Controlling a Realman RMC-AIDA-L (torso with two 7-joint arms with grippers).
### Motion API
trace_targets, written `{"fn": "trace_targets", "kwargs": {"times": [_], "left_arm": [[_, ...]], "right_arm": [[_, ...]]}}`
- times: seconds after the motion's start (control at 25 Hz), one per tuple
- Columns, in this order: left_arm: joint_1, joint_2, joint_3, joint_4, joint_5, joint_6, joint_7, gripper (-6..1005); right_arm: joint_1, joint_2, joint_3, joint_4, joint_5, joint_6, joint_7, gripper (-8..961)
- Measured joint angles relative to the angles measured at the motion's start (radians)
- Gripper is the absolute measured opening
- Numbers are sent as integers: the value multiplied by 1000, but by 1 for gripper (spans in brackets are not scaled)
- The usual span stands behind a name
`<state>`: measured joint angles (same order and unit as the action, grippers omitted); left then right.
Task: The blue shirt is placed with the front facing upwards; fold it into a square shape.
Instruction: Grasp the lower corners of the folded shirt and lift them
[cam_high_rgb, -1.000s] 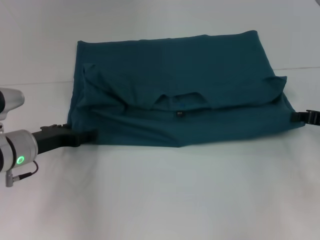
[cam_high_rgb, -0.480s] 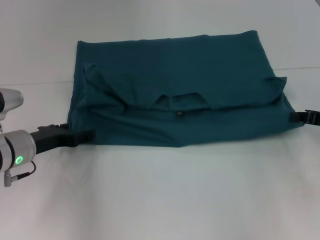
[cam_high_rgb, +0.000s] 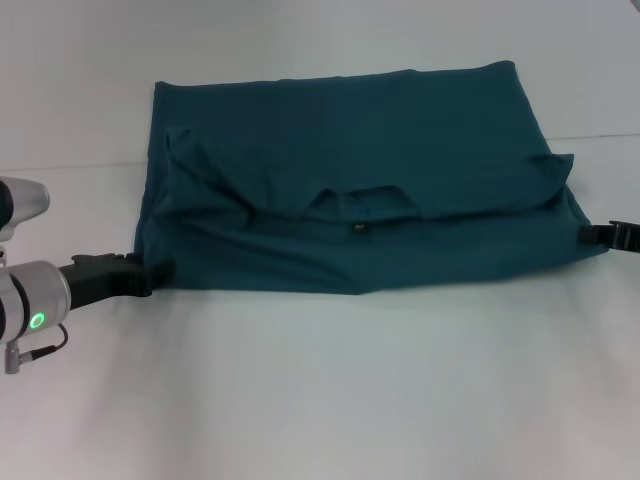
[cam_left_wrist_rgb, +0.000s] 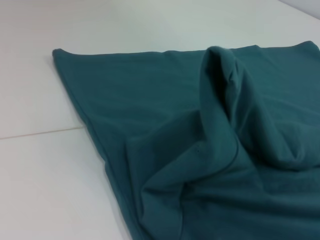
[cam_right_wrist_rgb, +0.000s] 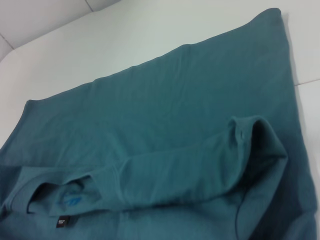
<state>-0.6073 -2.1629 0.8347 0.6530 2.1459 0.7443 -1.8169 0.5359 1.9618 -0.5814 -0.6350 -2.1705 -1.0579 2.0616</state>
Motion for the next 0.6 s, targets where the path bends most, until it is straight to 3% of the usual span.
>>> {"fn": "trace_targets", "kwargs": {"times": [0.52,0.6], "left_arm": [[-9,0,3,-6,30,-23,-14,130],[-9,0,3,-6,30,-23,-14,98]], "right_arm": [[1,1,0,-1,0,0,0,16],[1,2,0,-1,0,0,0,16]]}}
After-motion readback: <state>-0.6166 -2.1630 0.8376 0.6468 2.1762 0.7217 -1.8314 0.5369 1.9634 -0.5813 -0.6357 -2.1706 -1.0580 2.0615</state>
